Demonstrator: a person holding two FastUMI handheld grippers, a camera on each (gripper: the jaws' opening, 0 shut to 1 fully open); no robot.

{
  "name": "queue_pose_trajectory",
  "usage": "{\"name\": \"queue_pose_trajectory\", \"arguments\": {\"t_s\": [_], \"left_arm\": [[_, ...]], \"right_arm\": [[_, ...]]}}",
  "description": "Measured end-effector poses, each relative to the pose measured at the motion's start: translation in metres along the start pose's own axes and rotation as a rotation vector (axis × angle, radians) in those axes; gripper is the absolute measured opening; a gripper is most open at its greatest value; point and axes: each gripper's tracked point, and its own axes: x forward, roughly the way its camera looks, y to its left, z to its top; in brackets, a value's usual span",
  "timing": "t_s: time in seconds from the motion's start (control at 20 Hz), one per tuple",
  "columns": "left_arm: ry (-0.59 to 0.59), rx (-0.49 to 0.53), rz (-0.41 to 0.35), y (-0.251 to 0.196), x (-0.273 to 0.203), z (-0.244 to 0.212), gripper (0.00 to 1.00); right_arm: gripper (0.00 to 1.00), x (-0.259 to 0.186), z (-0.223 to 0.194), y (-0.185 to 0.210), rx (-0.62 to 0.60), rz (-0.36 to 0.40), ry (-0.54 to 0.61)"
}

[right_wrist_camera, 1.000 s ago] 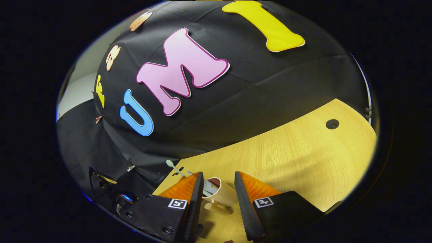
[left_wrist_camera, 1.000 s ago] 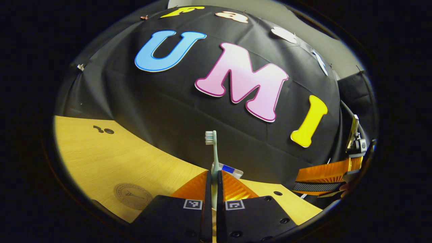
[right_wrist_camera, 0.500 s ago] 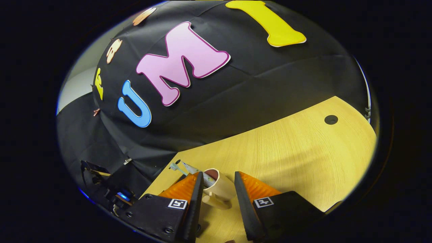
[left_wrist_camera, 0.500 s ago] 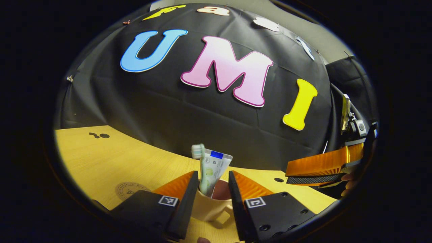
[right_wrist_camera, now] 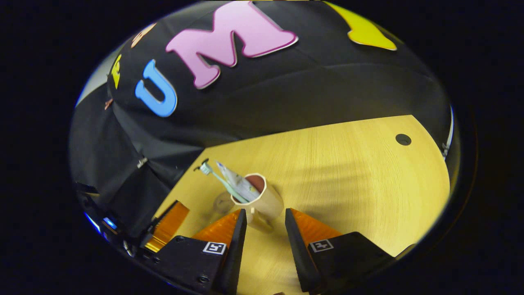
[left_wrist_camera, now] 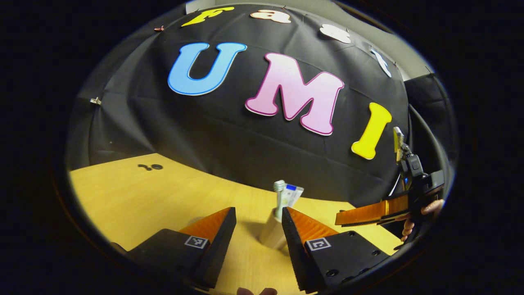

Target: Put the toothbrush and toothpaste on the desktop into the cup, then pick up the cup and place it on the coaster on the desktop.

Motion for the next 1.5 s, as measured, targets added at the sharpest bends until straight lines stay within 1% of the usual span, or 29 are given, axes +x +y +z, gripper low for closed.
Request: {"name": "queue_pose_trajectory", "arguments": {"t_s": [0.15, 0.2, 0.3, 0.4, 0.45, 0.55, 0.6, 0.65, 0.85, 0.9, 0.95, 1.0, 1.05, 1.1, 1.15, 1.2, 1.35, 1.5], "left_arm": [[0.042, -0.006, 0.055, 0.029, -0.044, -0.005, 0.72], [0.052, 0.0, 0.068, 0.037, -0.057, -0.007, 0.72], [0.067, 0.03, 0.097, 0.053, -0.08, -0.011, 0.72], [0.085, 0.036, 0.117, 0.064, -0.1, -0.017, 0.72], [0.092, 0.025, 0.118, 0.068, -0.108, -0.021, 0.72], [0.104, 0.006, 0.123, 0.073, -0.118, -0.026, 0.72], [0.11, 0.001, 0.128, 0.077, -0.123, -0.028, 0.72], [0.113, -0.004, 0.133, 0.08, -0.126, -0.03, 0.72], [0.127, -0.024, 0.135, 0.089, -0.137, -0.034, 0.72], [0.13, -0.027, 0.135, 0.091, -0.14, -0.035, 0.72], [0.134, -0.03, 0.138, 0.094, -0.141, -0.037, 0.72], [0.138, -0.034, 0.141, 0.097, -0.142, -0.038, 0.73], [0.141, -0.039, 0.147, 0.099, -0.143, -0.04, 0.72], [0.142, -0.046, 0.152, 0.102, -0.144, -0.039, 0.72], [0.141, -0.056, 0.154, 0.103, -0.144, -0.04, 0.73], [0.138, -0.065, 0.156, 0.104, -0.143, -0.039, 0.72], [0.135, -0.063, 0.159, 0.103, -0.141, -0.038, 0.72], [0.132, -0.048, 0.154, 0.102, -0.142, -0.035, 0.72]], "right_arm": [[0.59, 0.018, -0.016, 0.015, -0.055, -0.017, 0.155], [0.59, 0.026, -0.022, 0.015, -0.063, -0.039, 0.204], [0.59, 0.043, -0.031, 0.012, -0.114, -0.079, 0.301], [0.59, 0.057, -0.036, 0.015, -0.191, -0.109, 0.342], [0.59, 0.062, -0.039, 0.022, -0.226, -0.11, 0.358], [0.59, 0.074, -0.043, 0.027, -0.274, -0.142, 0.387], [0.48, 0.078, -0.044, 0.025, -0.294, -0.168, 0.406], [0.59, 0.082, -0.044, 0.023, -0.302, -0.187, 0.421], [0.57, 0.095, -0.046, 0.015, -0.27, -0.248, 0.46], [0.61, 0.097, -0.045, 0.014, -0.257, -0.252, 0.464], [0.43, 0.098, -0.044, 0.013, -0.241, -0.249, 0.47], [0.29, 0.097, -0.044, 0.011, -0.253, -0.244, 0.462], [0.28, 0.097, -0.044, 0.011, -0.282, -0.239, 0.46], [0.18, 0.095, -0.044, 0.011, -0.306, -0.233, 0.452], [0.22, 0.097, -0.044, 0.011, -0.319, -0.223, 0.441], [0.2, 0.096, -0.044, 0.013, -0.319, -0.215, 0.43], [0.2, 0.095, -0.048, 0.018, -0.33, -0.198, 0.413], [0.19, 0.094, -0.044, 0.04, -0.33, -0.153, 0.407]]}}
